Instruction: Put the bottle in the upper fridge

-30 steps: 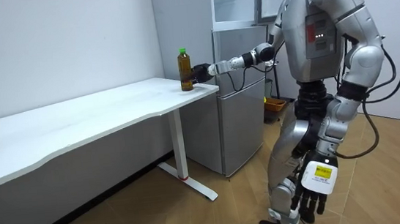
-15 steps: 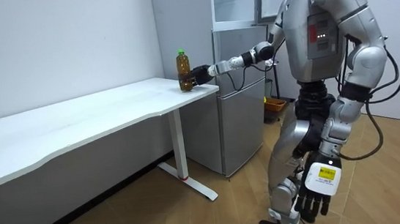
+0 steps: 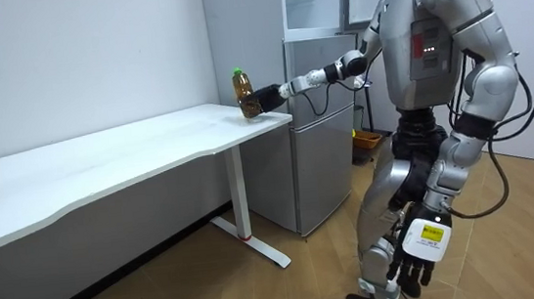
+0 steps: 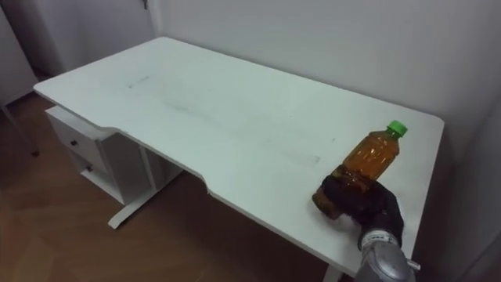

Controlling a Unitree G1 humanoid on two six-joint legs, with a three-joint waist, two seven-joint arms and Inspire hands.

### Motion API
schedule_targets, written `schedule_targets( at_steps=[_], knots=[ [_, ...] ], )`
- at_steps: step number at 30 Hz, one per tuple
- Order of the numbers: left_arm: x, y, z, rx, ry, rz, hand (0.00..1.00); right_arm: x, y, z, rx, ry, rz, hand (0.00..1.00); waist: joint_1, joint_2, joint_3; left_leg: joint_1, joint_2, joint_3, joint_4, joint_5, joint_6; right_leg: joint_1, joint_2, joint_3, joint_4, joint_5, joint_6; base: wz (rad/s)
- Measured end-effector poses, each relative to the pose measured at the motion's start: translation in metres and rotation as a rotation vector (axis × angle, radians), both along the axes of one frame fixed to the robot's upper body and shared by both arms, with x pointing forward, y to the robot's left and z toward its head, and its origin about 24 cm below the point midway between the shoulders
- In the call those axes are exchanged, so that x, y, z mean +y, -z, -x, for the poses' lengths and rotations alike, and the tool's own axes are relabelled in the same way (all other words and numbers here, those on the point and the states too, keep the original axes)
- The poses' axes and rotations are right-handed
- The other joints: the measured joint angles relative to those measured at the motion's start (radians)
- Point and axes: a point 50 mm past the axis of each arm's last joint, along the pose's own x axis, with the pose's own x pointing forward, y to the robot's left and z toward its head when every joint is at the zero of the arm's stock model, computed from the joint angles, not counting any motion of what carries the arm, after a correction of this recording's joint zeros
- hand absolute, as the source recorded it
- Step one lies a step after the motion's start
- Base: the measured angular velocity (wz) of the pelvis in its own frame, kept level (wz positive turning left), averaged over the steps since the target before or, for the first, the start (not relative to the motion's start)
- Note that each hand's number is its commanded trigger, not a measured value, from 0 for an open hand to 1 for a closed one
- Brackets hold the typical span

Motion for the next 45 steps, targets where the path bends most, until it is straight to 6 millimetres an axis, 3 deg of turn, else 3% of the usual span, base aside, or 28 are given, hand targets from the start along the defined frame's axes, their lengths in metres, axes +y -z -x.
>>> schedule_targets(
  at_steps=[6,9,12,17,18,24,27,34,40,45],
  knots=[
    [0.015,0.000,0.006,0.020,-0.002,-0.054,0.00,0.009,-0.025,-0.001,-0.124,-0.093,0.013,1.00,-0.008,0.002,-0.0100,0.038,0.004,0.017,-0.010,-0.005,-0.001,0.028,0.008,0.026,-0.017,0.004,0.006,-0.11],
    [0.018,-0.001,0.010,0.024,-0.012,-0.049,0.00,0.018,-0.036,0.007,-0.197,-0.149,0.020,1.00,-0.010,0.012,-0.0254,0.073,0.012,0.031,-0.011,-0.018,0.002,0.064,0.018,0.035,-0.044,0.013,0.011,-0.12],
    [0.022,-0.002,0.012,0.027,-0.013,-0.062,0.00,0.028,-0.050,0.012,-0.277,-0.216,0.016,1.00,-0.030,0.011,-0.0320,0.099,0.015,0.039,-0.014,-0.024,0.004,0.086,0.023,0.049,-0.049,0.015,0.014,-0.11],
    [0.032,-0.004,0.009,0.021,-0.010,-0.091,0.00,0.037,-0.074,0.025,-0.399,-0.289,0.056,1.00,-0.064,0.005,-0.0348,0.124,0.018,0.045,-0.018,-0.028,0.004,0.103,0.036,0.079,-0.051,0.023,0.015,-0.07],
    [0.033,-0.005,0.005,0.011,0.000,-0.097,0.00,0.040,-0.077,0.029,-0.422,-0.309,0.082,1.00,-0.082,0.004,-0.0355,0.133,0.019,0.048,-0.018,-0.032,0.007,0.111,0.036,0.082,-0.051,0.023,0.015,-0.08],
    [0.033,-0.011,-0.018,-0.068,0.031,-0.097,0.00,0.049,-0.093,0.041,-0.516,-0.385,0.177,1.00,-0.115,0.007,-0.0346,0.147,0.031,0.083,-0.019,-0.040,0.014,0.113,0.053,0.145,-0.070,0.029,0.020,-0.18],
    [0.035,-0.015,-0.025,-0.094,0.049,-0.117,0.00,0.049,-0.102,0.046,-0.554,-0.410,0.214,1.00,-0.138,0.007,-0.0351,0.156,0.037,0.091,-0.029,-0.040,0.012,0.121,0.061,0.152,-0.087,0.040,0.018,-0.14],
    [0.041,-0.013,-0.018,-0.065,0.040,-0.136,0.00,0.049,-0.126,0.059,-0.657,-0.390,0.241,1.00,-0.186,0.006,-0.0383,0.200,0.042,0.103,-0.065,-0.036,0.005,0.149,0.072,0.187,-0.114,0.044,0.018,-0.08],
    [0.048,-0.011,-0.008,-0.020,0.019,-0.159,0.00,0.037,-0.157,0.074,-0.796,-0.339,0.250,1.00,-0.208,0.011,-0.0448,0.223,0.057,0.106,-0.083,-0.041,-0.004,0.195,0.106,0.209,-0.192,0.069,0.017,-0.06],
    [0.051,-0.011,0.003,0.004,-0.001,-0.165,0.00,0.028,-0.176,0.095,-0.904,-0.303,0.253,1.00,-0.232,0.009,-0.0475,0.246,0.070,0.142,-0.109,-0.044,-0.004,0.200,0.113,0.235,-0.211,0.072,0.015,-0.19]
  ],
)
